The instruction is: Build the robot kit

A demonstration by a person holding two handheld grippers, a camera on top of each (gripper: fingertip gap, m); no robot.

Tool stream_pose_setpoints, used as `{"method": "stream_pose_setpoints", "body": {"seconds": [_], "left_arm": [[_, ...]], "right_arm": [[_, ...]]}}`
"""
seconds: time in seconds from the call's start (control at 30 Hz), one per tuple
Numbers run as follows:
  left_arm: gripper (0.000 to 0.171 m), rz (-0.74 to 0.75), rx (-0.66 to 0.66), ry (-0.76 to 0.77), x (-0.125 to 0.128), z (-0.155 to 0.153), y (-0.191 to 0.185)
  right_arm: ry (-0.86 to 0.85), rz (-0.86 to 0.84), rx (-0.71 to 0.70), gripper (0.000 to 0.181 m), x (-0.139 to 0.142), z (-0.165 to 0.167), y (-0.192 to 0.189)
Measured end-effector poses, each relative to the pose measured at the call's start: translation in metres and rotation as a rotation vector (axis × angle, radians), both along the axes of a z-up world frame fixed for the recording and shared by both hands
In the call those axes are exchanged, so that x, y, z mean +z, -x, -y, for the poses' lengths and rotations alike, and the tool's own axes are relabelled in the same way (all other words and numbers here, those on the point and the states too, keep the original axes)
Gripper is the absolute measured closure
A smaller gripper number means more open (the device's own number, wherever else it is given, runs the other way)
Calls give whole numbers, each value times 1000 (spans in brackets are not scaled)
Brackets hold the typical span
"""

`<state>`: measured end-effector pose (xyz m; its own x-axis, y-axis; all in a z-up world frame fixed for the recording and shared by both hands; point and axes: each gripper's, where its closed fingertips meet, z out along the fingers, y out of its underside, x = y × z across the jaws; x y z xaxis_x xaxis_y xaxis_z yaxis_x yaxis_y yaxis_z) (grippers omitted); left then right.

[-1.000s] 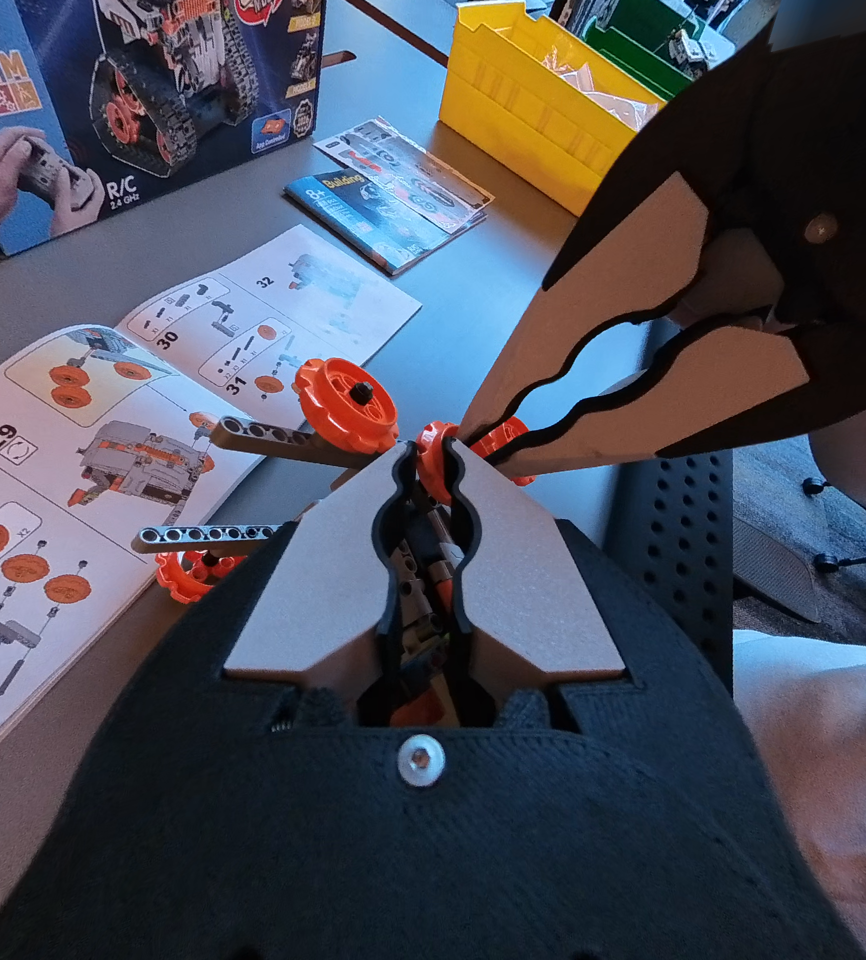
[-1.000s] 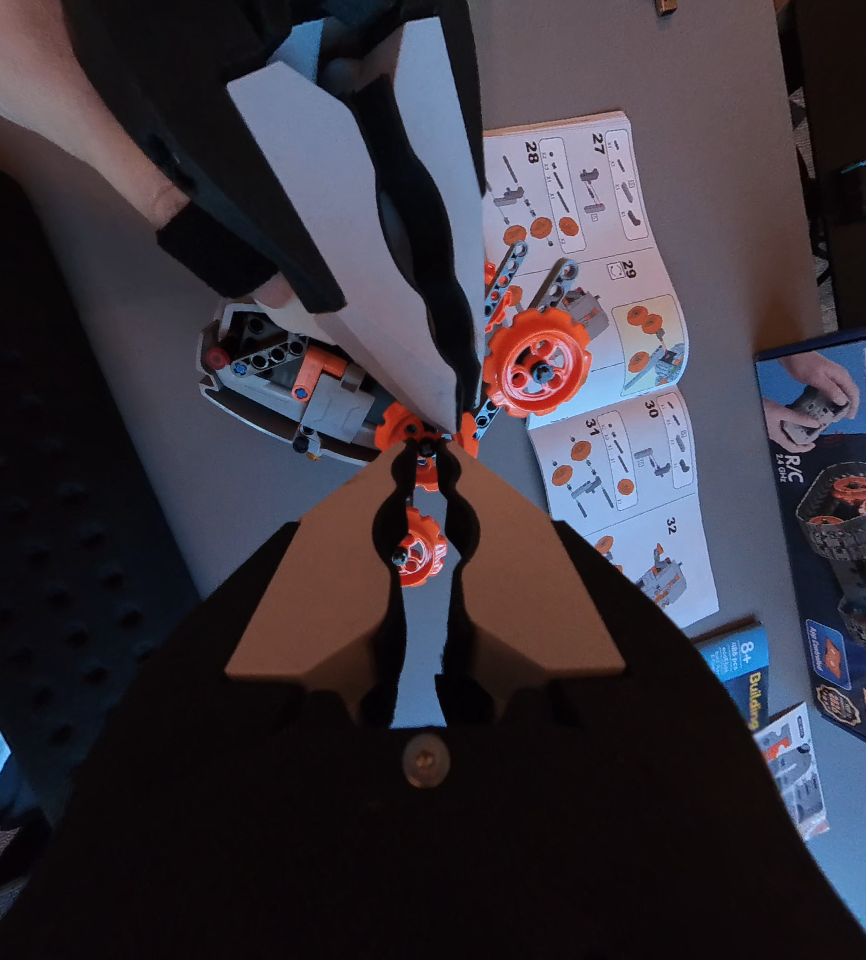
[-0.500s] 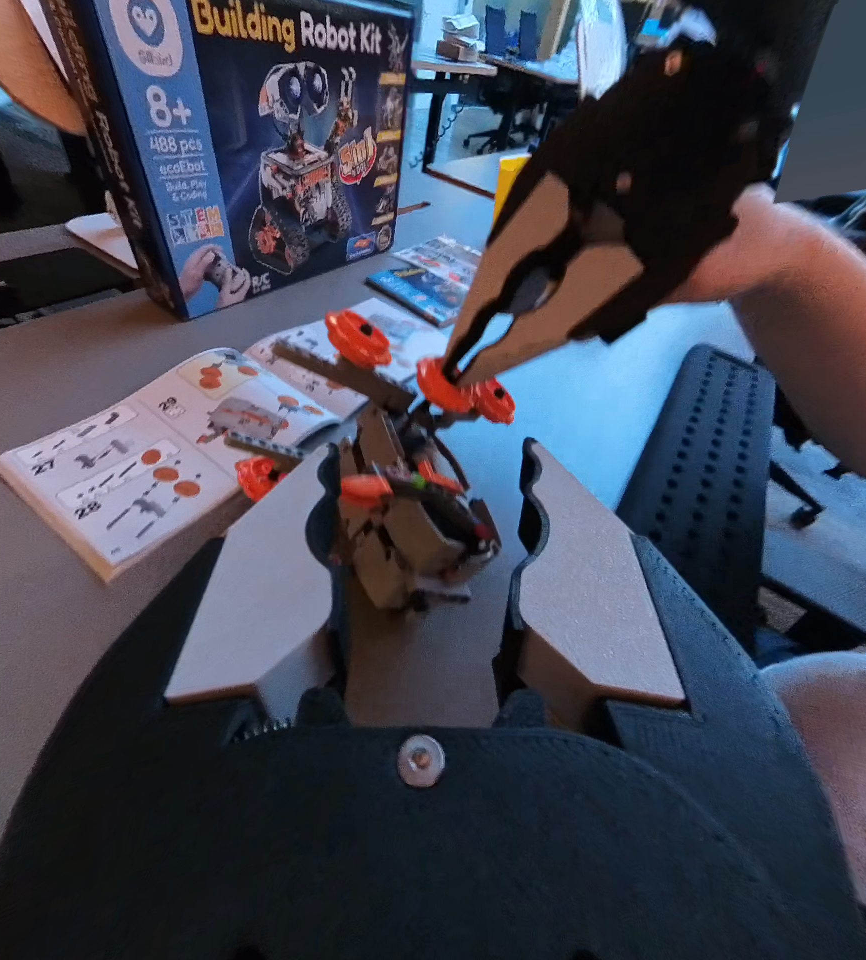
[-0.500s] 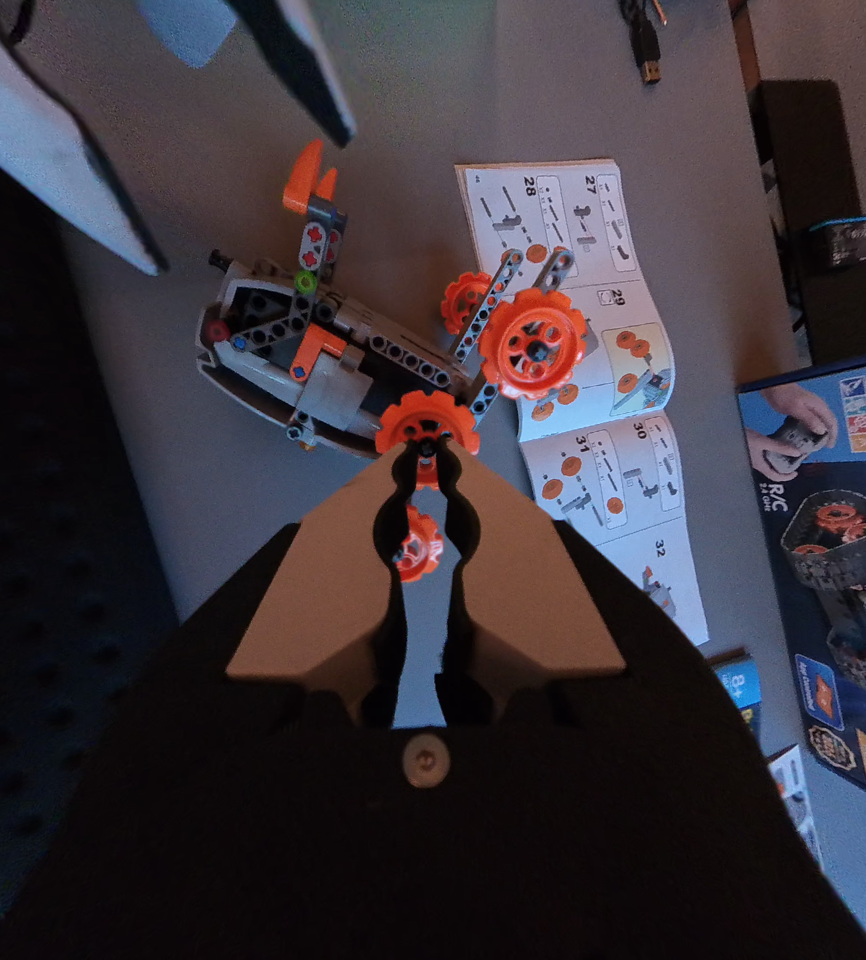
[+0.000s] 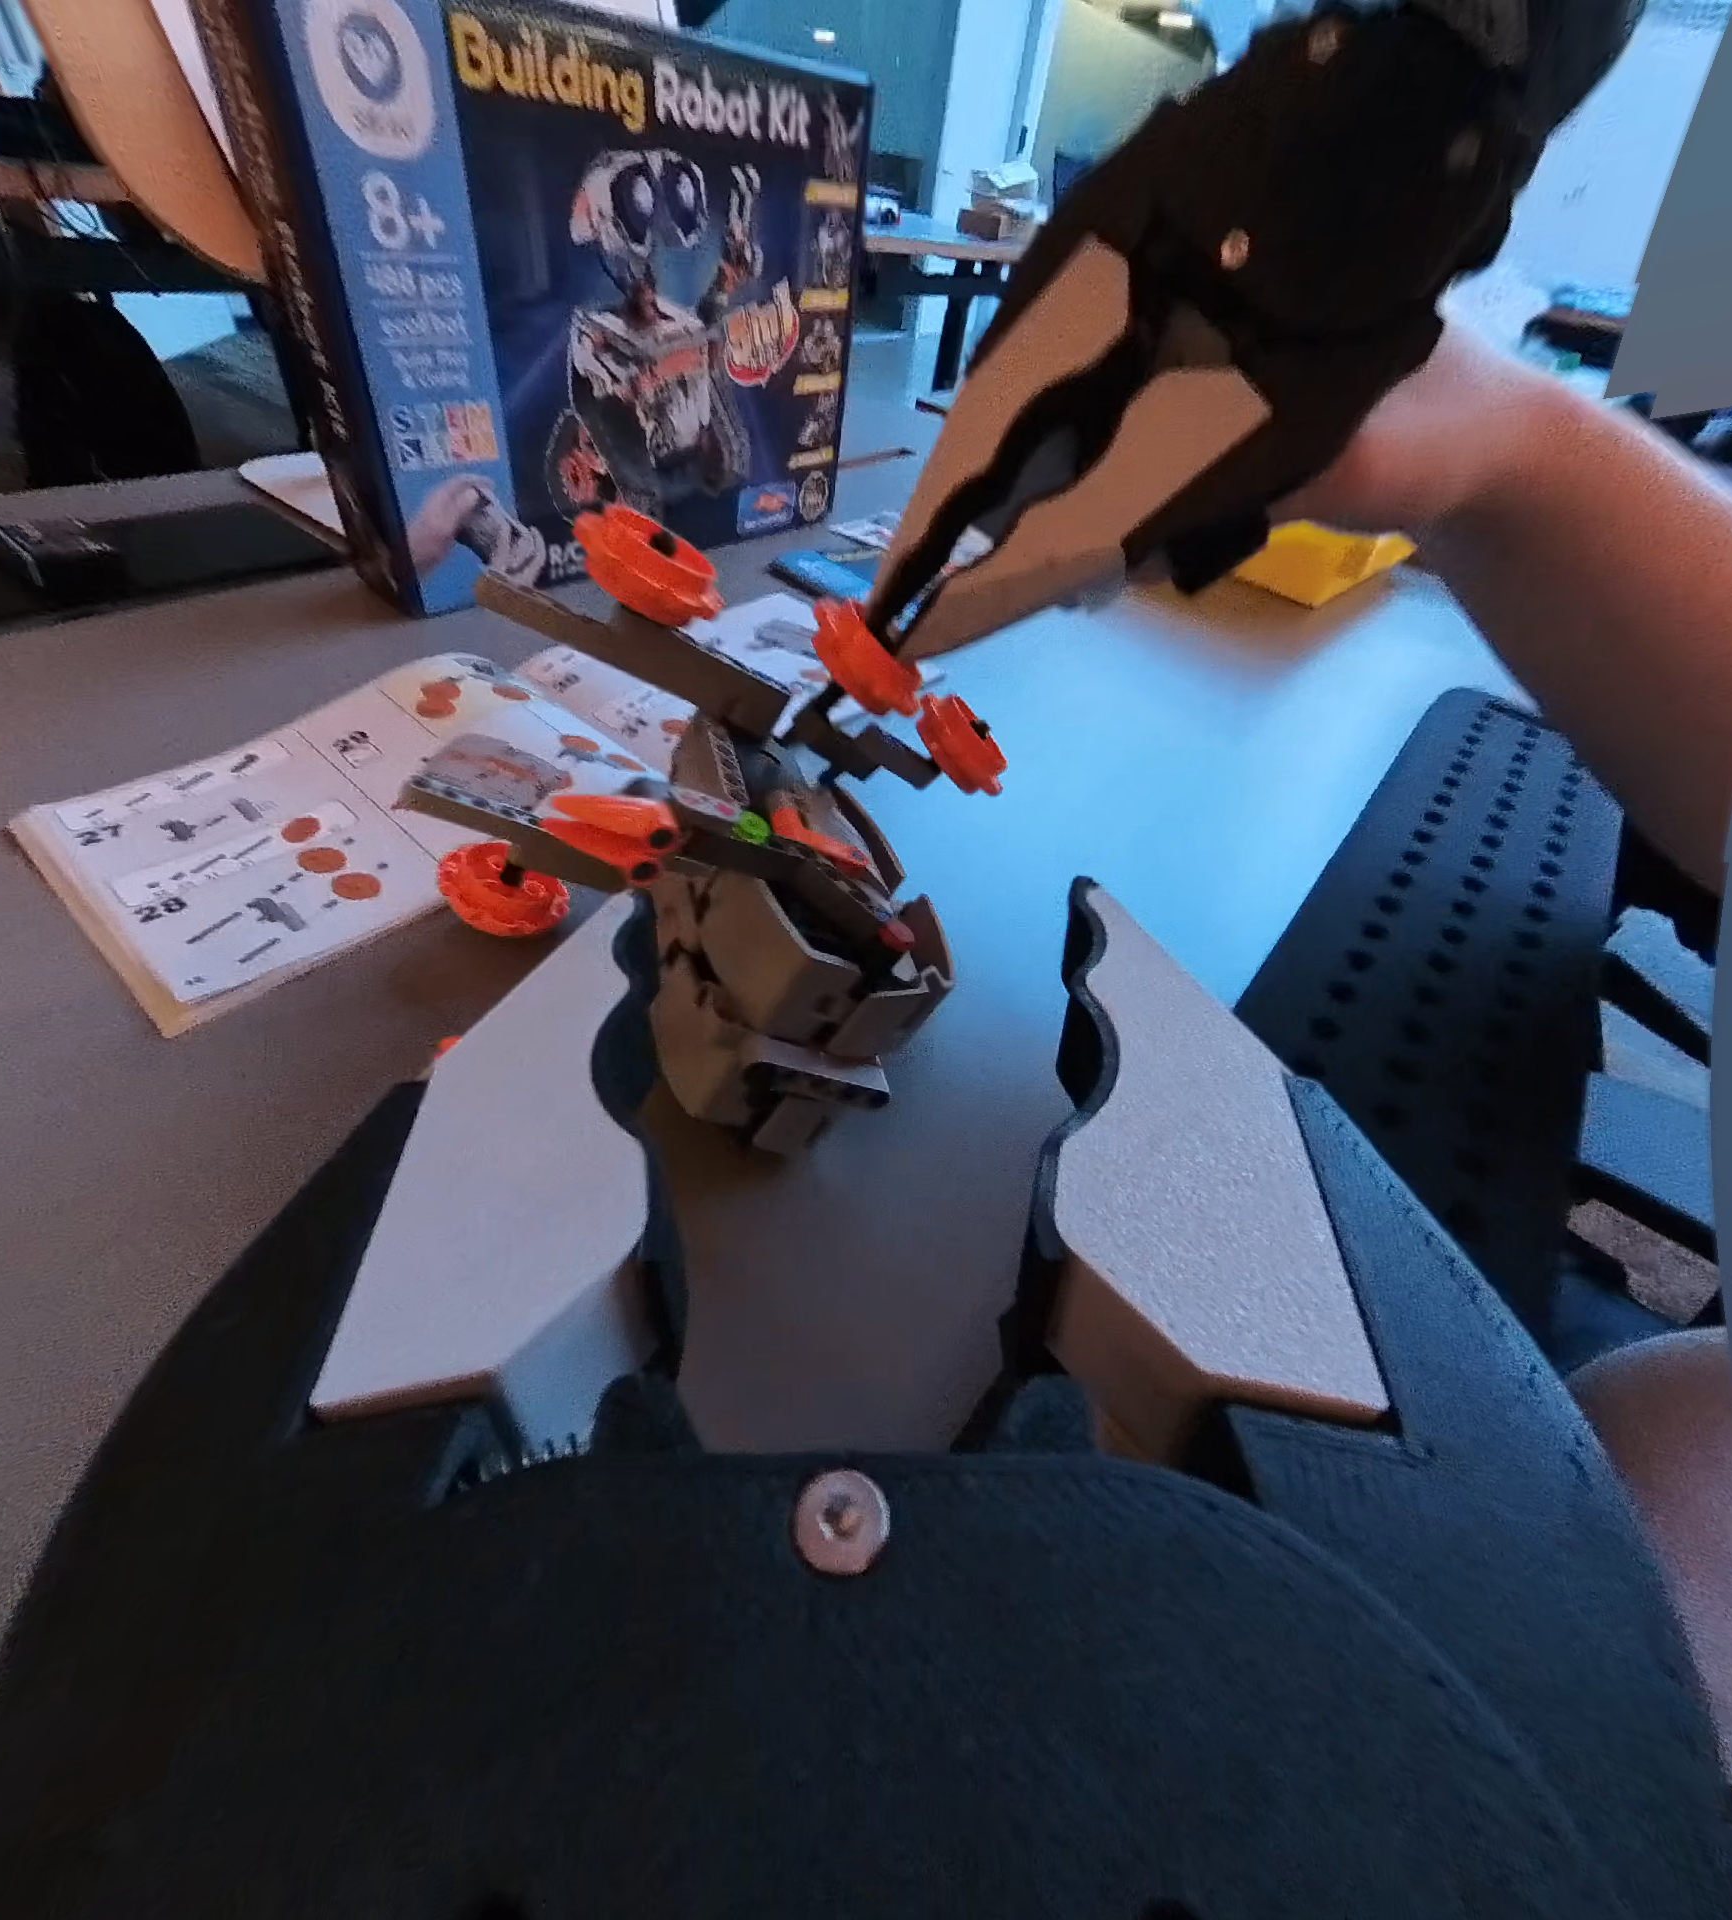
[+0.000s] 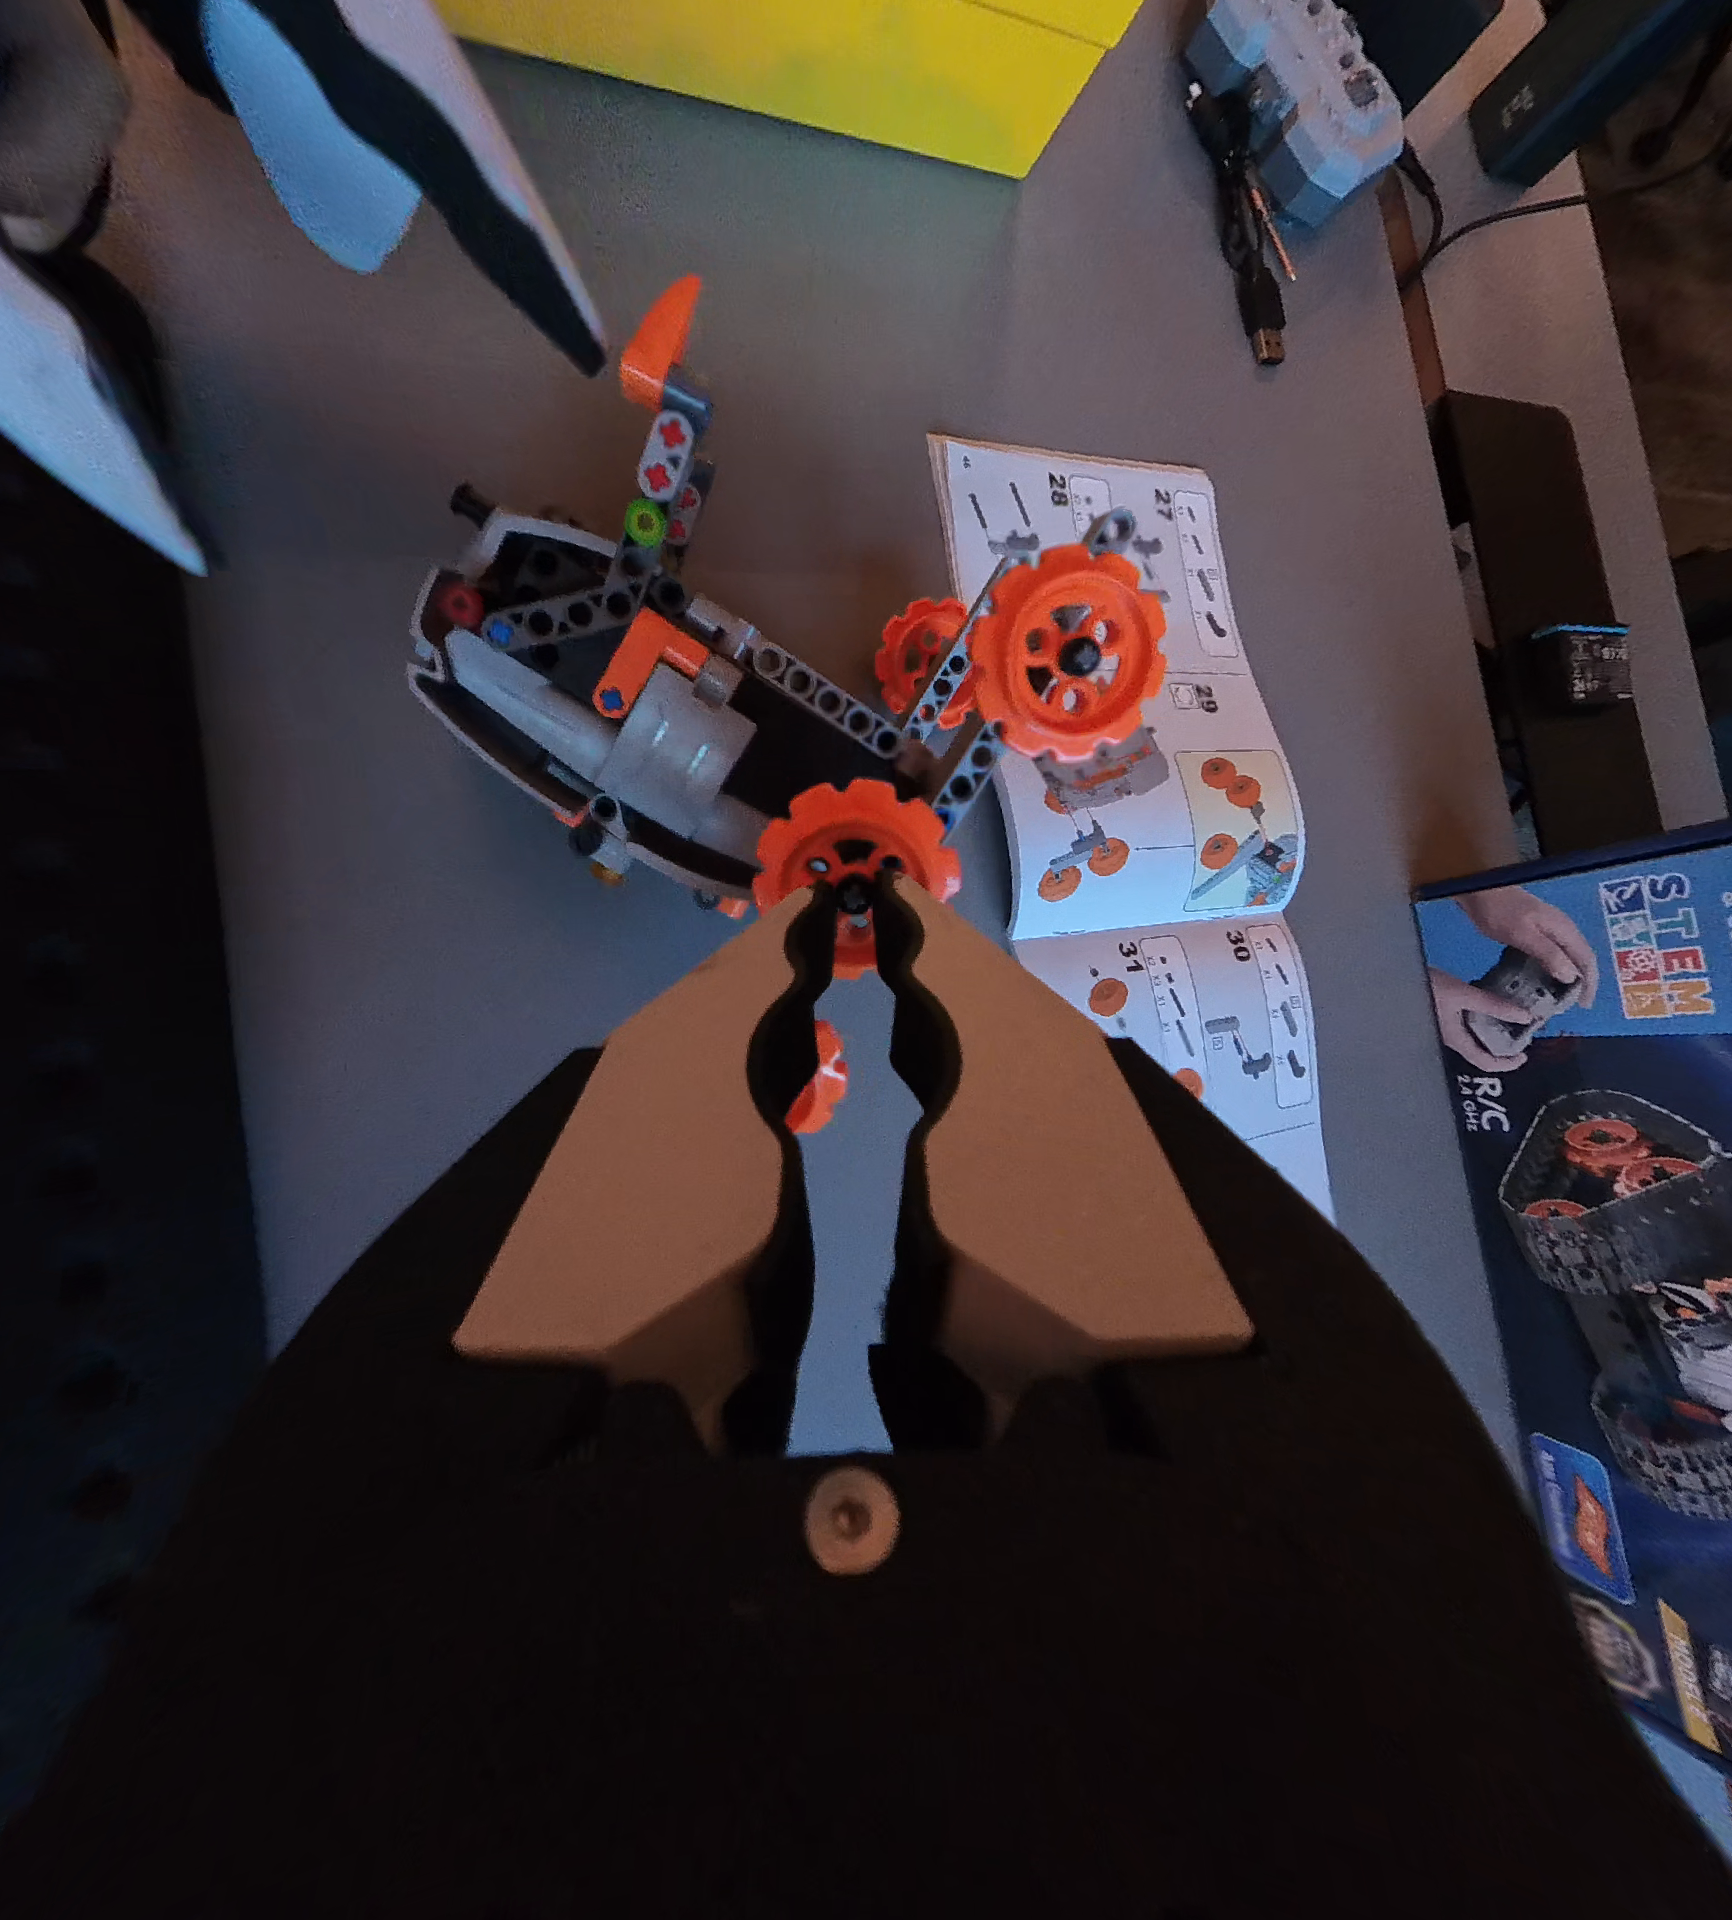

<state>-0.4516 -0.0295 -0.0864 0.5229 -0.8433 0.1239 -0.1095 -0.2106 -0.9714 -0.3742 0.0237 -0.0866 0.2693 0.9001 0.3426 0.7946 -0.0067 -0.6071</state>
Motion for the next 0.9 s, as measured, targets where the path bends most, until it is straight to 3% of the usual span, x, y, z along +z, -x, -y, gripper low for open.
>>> {"method": "stream_pose_setpoints", "body": {"seconds": [0.13, 0.43, 0.57, 0.9], "left_arm": [[92, -155, 46, -48, -15, -8, -9], [95, -333, 44, -41, -41, -19, -19], [108, -314, -10, -14, -45, -18, -22], [108, -238, -48, -16, -45, -22, -20]], "right_arm": [[-9, 74, 45, 174, -2, -5, -4], [-106, 168, 205, 174, -2, -1, 2], [-75, 168, 257, 174, -2, -1, 6], [24, 100, 311, 174, 1, -7, 11]]}}
